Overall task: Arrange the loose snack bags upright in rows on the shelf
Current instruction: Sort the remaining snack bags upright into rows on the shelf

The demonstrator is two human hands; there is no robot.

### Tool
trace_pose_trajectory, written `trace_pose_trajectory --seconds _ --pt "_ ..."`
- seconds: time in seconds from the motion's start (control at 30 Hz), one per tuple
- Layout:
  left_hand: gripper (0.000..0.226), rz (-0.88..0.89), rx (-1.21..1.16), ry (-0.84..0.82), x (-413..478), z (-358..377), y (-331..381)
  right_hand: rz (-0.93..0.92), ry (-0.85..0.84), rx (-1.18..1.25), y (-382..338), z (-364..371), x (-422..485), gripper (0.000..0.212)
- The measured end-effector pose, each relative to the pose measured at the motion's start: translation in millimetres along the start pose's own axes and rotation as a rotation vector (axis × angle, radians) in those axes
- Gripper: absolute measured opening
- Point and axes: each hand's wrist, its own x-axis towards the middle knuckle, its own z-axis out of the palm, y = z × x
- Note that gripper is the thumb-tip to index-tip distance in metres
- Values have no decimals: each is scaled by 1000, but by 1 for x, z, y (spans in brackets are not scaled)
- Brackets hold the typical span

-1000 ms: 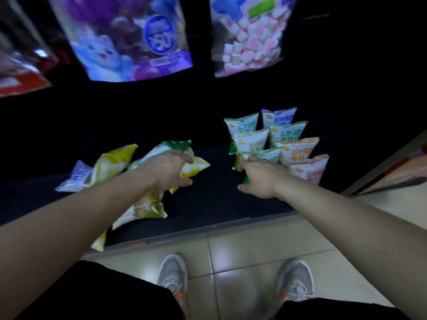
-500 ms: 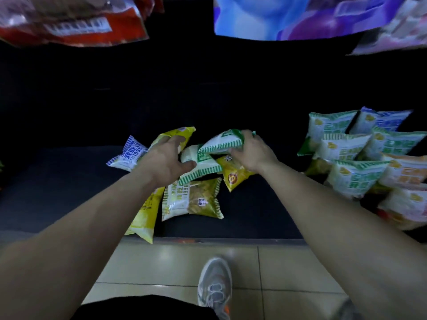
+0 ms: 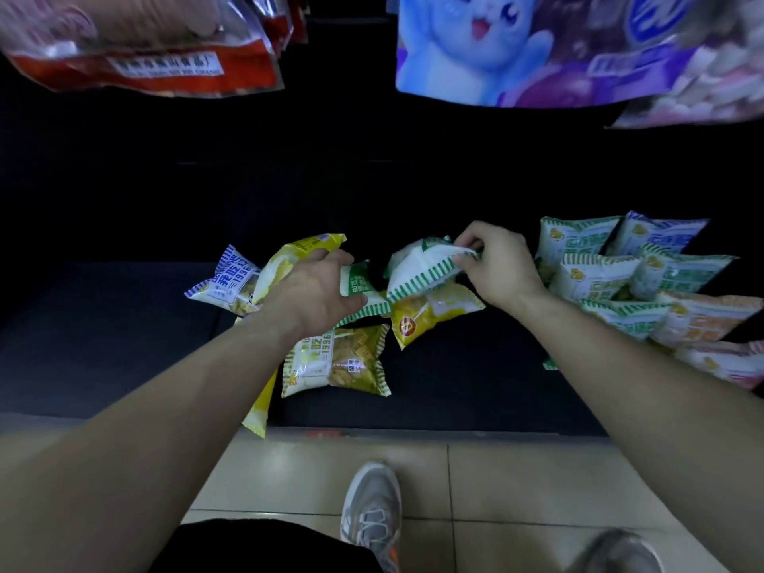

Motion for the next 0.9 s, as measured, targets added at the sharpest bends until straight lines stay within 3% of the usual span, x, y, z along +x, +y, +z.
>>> trace_pose_trajectory --seconds 0.17,0.43,0.67,0.73,0.77,0.83,0.9 --pt "71 43 67 -85 -16 4 18 125 -103 -1 33 -15 -77 11" --pt "69 75 134 -204 -21 22 36 334 -227 45 87 23 -128 24" --pt "70 89 134 -250 -11 28 45 595 -306 167 80 46 -117 84" --pt "71 97 130 -267 -9 32 45 668 -345 167 80 49 -108 92" --pt "71 98 127 -279 -8 34 45 686 -377 164 80 50 -104 86" --pt "72 97 129 -303 -7 37 45 666 -442 129 83 49 -99 53" --pt "73 98 138 -318 -7 38 45 574 -460 39 84 46 -96 46"
